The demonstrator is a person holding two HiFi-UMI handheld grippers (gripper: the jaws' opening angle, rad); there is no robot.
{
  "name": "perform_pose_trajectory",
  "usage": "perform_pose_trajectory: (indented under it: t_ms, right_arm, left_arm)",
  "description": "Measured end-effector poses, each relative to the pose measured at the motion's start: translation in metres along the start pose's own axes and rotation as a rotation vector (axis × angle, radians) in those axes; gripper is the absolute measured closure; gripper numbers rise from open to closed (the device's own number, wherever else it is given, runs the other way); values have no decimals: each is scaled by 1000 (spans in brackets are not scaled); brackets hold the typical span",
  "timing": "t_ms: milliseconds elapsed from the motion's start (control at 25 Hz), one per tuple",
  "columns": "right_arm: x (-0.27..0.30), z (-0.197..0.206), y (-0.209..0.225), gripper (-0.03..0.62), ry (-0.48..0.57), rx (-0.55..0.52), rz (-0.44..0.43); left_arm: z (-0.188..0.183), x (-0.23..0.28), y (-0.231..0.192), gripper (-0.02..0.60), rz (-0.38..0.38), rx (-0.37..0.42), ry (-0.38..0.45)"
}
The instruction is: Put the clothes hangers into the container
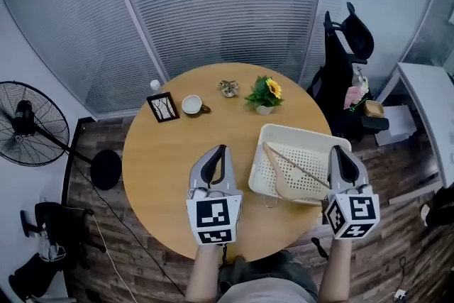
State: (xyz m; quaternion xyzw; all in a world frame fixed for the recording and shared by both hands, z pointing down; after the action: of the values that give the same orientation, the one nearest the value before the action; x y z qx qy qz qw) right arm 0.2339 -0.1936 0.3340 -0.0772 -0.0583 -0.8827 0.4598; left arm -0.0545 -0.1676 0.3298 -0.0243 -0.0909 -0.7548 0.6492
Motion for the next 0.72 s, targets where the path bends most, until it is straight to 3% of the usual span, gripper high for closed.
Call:
perform_pose_trajectory:
  t_ms: [720]
  right_arm:
    - [-13, -15, 5, 569, 64, 15, 31]
  left_arm:
    - [-19, -10, 7, 580, 8, -43, 35]
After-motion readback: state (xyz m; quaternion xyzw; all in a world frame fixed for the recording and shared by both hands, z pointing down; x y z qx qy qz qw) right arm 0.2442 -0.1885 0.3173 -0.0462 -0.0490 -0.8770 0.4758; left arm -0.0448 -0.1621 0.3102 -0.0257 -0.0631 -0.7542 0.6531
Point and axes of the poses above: the fingertips, and each gripper's own axes: x forward along the fingers, y to its right, z out of its underside, the point moved 8 cm from there along -x, backward along the fingers, and after that the axes turned 15 degrees about -z, right-handed, at the moved point
